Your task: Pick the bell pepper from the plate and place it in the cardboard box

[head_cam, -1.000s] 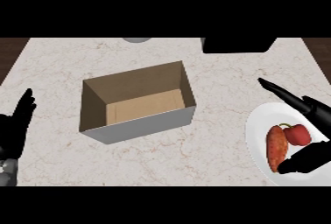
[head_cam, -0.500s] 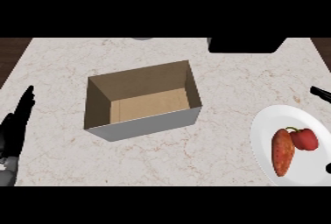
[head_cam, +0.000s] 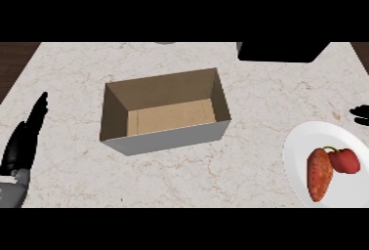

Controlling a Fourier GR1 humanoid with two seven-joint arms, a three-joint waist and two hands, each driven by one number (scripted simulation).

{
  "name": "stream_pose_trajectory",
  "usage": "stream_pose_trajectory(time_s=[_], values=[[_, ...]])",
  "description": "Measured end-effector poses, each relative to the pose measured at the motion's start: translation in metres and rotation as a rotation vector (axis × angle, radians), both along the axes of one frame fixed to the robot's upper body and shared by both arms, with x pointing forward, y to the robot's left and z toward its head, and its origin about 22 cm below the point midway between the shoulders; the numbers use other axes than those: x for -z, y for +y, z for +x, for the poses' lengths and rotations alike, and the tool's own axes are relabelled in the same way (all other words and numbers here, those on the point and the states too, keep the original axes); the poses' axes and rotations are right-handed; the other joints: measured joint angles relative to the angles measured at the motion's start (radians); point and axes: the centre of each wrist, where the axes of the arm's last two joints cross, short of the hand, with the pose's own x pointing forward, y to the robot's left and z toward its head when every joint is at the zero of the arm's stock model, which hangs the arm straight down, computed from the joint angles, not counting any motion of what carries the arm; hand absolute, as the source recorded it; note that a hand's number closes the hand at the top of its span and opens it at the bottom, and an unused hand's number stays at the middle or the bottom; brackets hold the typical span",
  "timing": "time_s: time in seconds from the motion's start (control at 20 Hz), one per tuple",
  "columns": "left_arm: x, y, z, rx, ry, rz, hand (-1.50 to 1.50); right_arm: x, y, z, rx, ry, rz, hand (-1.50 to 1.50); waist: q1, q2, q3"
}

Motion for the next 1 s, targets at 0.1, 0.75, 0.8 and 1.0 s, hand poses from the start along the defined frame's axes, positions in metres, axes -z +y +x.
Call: stream_pose_trajectory(time_s=[0.1,0.75,0.8,1.0], values=[[0.001,-0.001,0.002,0.000,0.001,0.009,0.00,-0.001,0.001,0.007,-0.021,0.011,-0.093,-1.50,0.002,-0.001,-0.001],[0.005,0.014,-0.003,-0.030,0.014,0.008,0.00,0.039,0.032,0.051,-0.113,0.076,-0.348,-1.50,-0.028,-0.013,-0.004],[0.007,0.011,-0.003,-0.032,0.015,0.004,0.00,0.044,0.034,0.053,-0.116,0.075,-0.349,-1.50,-0.029,-0.013,-0.004],[0.001,0.017,-0.004,-0.034,0.021,0.007,0.00,0.054,0.034,0.054,-0.123,0.079,-0.367,-1.50,-0.034,-0.015,-0.004]])
